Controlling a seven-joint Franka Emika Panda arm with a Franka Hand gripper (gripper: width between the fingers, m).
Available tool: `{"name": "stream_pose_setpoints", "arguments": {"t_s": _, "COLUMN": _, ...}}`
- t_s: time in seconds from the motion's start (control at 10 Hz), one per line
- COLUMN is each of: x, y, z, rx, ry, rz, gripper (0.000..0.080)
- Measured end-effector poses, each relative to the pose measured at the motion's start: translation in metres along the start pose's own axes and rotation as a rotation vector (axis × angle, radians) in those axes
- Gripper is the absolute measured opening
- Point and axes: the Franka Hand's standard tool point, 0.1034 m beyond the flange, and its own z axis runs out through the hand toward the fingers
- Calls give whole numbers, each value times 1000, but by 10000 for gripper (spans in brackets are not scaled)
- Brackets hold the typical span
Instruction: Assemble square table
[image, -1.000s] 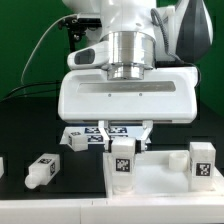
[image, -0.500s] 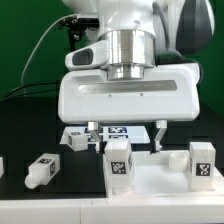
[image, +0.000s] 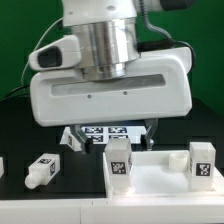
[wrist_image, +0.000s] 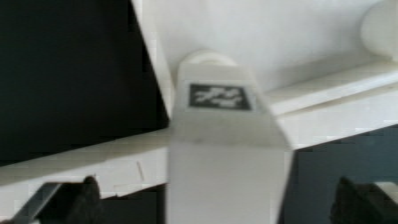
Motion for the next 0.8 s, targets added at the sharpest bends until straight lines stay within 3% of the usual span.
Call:
{"name": "stream_pose_setpoints", "arguments": {"t_s": 0.1, "x": -7, "y": 1, "z": 2, "rx": 12, "ry": -93, "rz": 28, "gripper": 648}}
{"name": "stream_pose_setpoints", "arguments": {"t_s": 0.2, "x": 2, "y": 0, "z": 1, "rx": 9, "ry": -59, "rz": 27, "gripper": 648}}
{"name": "stream_pose_setpoints", "arguments": {"t_s": 0.4, "x": 3, "y": 1, "z": 1, "rx": 8, "ry": -52, "rz": 51, "gripper": 648}}
{"name": "stream_pose_setpoints", "arguments": {"t_s": 0.7, "x": 3, "y": 1, "z": 2, "rx": 5, "ry": -52, "rz": 230, "gripper": 281}}
{"name": "stream_pose_setpoints", "arguments": {"t_s": 0.8, "x": 3, "y": 2, "z": 2, "rx": 1, "ry": -53, "rz": 320, "gripper": 281}}
